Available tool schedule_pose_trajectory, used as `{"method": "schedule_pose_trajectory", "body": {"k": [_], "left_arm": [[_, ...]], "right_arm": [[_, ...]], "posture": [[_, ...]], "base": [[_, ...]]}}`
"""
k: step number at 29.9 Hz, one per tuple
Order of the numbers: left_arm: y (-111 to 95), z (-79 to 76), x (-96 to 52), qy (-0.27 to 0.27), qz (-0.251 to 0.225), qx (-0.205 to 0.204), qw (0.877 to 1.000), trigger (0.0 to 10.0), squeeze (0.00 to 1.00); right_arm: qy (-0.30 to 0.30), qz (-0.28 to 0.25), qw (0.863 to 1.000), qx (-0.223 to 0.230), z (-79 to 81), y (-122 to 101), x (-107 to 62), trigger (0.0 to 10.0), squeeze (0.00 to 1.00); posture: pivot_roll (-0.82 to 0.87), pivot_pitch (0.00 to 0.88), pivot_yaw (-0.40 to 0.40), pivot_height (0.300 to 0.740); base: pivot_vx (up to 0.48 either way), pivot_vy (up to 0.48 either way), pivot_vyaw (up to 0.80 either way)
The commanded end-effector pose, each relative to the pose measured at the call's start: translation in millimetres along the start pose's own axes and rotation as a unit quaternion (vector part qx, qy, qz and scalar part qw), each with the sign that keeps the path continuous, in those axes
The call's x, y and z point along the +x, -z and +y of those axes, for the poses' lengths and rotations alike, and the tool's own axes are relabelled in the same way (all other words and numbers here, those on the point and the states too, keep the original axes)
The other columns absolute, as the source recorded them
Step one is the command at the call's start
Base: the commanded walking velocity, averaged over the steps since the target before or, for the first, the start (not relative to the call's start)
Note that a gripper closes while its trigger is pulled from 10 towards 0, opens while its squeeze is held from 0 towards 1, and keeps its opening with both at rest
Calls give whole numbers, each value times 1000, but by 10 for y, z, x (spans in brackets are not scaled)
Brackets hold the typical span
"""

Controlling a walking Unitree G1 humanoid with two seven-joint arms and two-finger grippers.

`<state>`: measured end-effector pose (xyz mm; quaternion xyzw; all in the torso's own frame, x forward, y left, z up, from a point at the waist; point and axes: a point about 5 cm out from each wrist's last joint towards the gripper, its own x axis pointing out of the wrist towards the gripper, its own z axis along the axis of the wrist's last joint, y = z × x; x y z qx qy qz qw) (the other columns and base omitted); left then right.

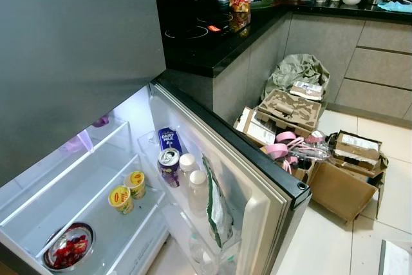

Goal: Restocking fridge

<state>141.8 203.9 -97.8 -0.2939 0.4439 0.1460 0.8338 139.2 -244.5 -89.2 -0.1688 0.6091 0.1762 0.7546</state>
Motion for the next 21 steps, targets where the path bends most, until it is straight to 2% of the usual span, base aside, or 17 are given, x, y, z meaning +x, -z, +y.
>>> {"method": "schedule_pose_trajectory", "body": {"k": [1,21], "left_arm": [[60,65,-22,-11,19,-1,1000,10000,0],[109,5,-8,-8,24,1,1000,10000,0]], "right_arm": [[-3,-6,1000,3,11,-14,3,10000,0],[-4,-8,1000,7,12,-25,4,10000,0]], "posture": [[-95,0,4,740],[-95,0,9,740]], "base": [[0,0,0],[0,0,0]]}}
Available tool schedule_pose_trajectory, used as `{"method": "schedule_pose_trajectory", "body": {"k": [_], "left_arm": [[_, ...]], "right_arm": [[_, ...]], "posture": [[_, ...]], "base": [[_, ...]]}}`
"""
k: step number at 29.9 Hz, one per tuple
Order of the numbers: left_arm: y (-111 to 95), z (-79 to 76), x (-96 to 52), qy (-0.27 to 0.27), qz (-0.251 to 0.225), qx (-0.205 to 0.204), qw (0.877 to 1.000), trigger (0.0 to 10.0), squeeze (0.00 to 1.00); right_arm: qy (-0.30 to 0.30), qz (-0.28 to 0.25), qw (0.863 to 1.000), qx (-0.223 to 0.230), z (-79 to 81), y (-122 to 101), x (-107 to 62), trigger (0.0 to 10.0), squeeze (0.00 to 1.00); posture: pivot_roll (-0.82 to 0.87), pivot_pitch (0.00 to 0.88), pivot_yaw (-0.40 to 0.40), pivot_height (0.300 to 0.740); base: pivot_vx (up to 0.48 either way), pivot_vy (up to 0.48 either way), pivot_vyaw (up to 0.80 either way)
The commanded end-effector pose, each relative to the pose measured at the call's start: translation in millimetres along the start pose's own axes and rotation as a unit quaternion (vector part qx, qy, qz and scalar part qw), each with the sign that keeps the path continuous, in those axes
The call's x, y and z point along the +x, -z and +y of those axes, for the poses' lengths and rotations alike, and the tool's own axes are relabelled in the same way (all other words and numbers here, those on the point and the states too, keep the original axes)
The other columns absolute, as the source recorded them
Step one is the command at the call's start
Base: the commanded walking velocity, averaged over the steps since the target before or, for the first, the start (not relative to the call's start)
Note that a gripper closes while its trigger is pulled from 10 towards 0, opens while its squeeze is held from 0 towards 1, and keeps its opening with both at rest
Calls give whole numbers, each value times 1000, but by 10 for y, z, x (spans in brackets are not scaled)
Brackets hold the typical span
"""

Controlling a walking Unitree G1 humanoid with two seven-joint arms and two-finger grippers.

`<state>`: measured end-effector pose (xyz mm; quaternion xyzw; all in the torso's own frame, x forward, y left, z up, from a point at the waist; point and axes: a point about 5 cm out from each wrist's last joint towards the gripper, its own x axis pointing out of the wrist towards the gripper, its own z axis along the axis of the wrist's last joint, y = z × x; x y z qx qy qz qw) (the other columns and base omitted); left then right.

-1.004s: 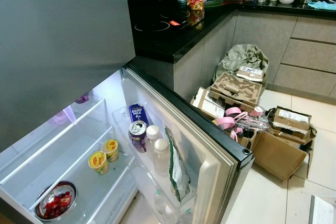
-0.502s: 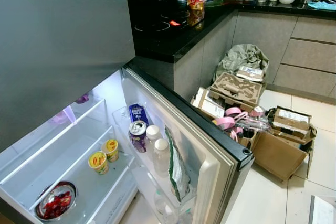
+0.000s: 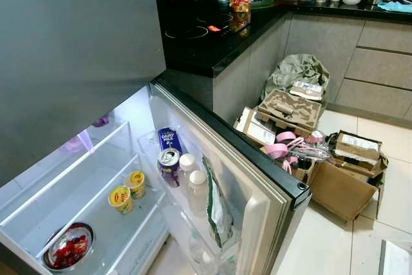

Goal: Restocking fridge

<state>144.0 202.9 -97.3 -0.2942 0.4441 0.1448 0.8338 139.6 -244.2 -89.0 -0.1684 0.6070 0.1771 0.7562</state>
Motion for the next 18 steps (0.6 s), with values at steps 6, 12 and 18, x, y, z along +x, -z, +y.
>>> {"method": "schedule_pose_trajectory", "body": {"k": [6,12,18], "left_arm": [[134,41,-23,-11,27,-1,1000,10000,0],[139,56,-27,-13,28,-4,1000,10000,0],[140,67,-30,-15,29,-6,999,10000,0]], "right_arm": [[-5,-3,1000,8,13,-15,4,10000,0],[-5,-2,1000,5,11,-12,3,10000,0],[-4,-2,1000,3,10,-9,2,10000,0]], "posture": [[-97,0,12,740],[-93,0,7,740],[-94,0,4,740]], "base": [[0,0,0],[0,0,0],[0,0,0]]}}
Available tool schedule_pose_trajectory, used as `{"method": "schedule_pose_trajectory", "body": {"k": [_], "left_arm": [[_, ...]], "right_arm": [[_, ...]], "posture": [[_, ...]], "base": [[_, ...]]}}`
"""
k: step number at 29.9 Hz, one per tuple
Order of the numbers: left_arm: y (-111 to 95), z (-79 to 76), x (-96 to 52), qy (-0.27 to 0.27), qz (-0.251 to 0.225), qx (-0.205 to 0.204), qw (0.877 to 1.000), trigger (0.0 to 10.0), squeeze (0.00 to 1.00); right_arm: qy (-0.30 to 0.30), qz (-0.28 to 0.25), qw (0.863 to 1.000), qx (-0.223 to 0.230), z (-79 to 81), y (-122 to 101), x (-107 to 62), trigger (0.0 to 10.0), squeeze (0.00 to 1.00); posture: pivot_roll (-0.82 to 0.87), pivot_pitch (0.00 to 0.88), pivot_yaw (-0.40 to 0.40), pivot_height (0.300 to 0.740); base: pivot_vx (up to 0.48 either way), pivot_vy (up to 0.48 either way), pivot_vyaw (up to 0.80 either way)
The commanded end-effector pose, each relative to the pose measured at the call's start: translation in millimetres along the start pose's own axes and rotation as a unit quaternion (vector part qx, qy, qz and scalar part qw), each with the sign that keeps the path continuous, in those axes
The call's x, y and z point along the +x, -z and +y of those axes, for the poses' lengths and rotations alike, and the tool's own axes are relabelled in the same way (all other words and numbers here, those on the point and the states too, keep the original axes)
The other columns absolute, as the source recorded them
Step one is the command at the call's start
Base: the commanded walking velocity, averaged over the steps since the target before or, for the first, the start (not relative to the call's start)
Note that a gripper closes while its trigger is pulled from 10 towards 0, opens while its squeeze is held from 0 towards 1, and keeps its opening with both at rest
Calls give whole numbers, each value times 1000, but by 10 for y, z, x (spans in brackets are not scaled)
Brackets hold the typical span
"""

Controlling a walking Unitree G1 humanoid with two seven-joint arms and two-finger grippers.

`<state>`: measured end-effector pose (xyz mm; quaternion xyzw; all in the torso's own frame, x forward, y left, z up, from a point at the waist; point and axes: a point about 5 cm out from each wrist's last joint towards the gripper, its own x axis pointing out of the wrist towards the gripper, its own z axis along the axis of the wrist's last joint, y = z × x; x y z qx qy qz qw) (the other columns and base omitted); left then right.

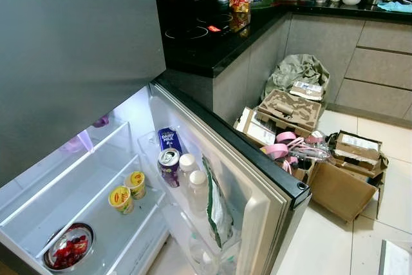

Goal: Restocking fridge

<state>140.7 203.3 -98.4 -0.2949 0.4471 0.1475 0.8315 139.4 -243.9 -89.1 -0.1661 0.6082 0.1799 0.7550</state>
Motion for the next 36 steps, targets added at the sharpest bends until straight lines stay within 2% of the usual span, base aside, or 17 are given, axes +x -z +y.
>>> {"method": "schedule_pose_trajectory", "body": {"k": [1,29,36], "left_arm": [[116,43,-20,-12,26,-3,1000,10000,0],[149,19,-16,-10,34,5,999,10000,0],[152,14,-15,-10,35,6,999,10000,0]], "right_arm": [[-1,-3,1000,3,6,-11,2,10000,0],[2,-4,1000,2,19,-9,9,10000,0],[1,-3,1000,2,20,-8,9,10000,0]], "posture": [[-94,0,4,740],[-112,0,10,740],[-112,0,5,740]], "base": [[0,0,0],[0,0,0],[-285,0,0]]}}
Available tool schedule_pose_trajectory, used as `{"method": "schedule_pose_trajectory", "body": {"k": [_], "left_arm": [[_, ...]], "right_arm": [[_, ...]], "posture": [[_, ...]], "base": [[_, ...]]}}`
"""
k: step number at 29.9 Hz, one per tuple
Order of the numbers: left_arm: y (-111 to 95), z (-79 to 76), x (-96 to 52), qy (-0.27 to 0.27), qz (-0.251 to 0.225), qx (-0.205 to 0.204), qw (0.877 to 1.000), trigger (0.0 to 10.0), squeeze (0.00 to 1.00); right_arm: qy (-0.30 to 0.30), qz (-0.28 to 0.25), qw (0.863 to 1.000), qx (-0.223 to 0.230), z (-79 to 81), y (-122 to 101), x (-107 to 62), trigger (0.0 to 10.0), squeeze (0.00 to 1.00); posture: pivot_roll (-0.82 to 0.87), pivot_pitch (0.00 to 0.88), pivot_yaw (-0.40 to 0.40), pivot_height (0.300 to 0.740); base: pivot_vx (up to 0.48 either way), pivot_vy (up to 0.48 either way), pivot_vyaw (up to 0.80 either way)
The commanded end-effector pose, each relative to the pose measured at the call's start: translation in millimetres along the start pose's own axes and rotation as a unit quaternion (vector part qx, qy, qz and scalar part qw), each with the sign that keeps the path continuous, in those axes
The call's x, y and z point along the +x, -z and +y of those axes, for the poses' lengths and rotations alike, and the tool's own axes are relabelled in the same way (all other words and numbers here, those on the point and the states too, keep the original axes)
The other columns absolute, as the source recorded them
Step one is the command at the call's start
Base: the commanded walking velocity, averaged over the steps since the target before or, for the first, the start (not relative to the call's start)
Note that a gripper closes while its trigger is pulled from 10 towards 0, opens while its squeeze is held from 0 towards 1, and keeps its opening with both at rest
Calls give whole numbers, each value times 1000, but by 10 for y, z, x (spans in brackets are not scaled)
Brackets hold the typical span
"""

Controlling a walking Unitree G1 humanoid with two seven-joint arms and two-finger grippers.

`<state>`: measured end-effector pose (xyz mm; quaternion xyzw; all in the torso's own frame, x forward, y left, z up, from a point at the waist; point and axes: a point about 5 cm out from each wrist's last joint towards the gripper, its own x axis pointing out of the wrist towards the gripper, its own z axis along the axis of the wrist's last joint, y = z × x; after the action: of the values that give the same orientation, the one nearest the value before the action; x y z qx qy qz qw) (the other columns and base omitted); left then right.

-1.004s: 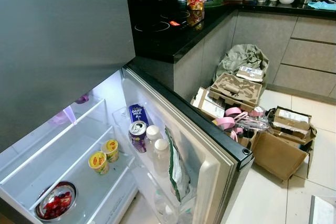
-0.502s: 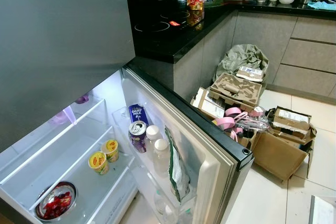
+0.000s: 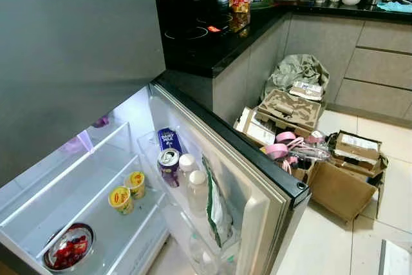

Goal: Restocking fridge

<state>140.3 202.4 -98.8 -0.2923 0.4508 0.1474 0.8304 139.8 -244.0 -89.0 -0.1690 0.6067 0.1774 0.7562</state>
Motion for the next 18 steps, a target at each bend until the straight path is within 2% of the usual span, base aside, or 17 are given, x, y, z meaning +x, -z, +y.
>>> {"method": "schedule_pose_trajectory", "body": {"k": [1,18], "left_arm": [[142,17,-15,-7,32,4,999,10000,0],[190,20,-23,-6,39,9,999,10000,0]], "right_arm": [[-3,-2,1000,3,23,-4,8,10000,0],[-1,1,1000,-3,19,3,7,10000,0]], "posture": [[-112,0,5,740],[-118,0,0,740]], "base": [[-285,0,0],[-301,0,0]]}}
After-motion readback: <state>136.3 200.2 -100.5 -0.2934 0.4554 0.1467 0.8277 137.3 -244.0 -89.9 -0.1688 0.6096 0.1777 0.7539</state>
